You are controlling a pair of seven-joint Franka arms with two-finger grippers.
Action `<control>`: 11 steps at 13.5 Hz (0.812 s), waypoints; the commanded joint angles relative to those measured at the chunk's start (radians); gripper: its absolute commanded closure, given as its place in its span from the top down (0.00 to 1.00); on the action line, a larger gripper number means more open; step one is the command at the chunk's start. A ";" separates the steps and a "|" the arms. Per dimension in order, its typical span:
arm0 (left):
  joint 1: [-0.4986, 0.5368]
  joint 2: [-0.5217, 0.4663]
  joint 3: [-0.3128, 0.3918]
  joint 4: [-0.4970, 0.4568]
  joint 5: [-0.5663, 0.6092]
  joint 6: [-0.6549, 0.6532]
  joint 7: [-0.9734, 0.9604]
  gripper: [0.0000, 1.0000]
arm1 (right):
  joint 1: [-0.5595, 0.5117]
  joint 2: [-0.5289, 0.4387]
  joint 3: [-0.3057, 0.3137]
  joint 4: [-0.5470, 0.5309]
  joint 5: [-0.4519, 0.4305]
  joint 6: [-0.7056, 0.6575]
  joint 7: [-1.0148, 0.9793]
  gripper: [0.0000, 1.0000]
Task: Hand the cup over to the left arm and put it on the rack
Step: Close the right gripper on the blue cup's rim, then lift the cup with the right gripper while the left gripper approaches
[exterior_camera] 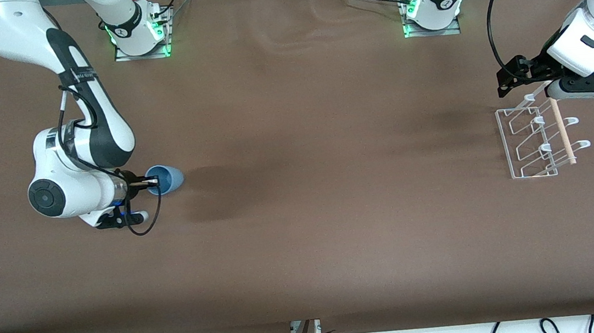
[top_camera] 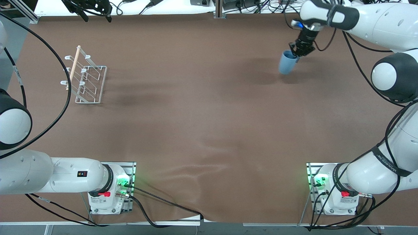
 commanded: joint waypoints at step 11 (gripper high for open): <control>-0.001 0.281 -0.008 0.031 -0.441 0.040 0.395 1.00 | 0.401 0.200 0.042 0.424 0.617 0.217 0.759 0.00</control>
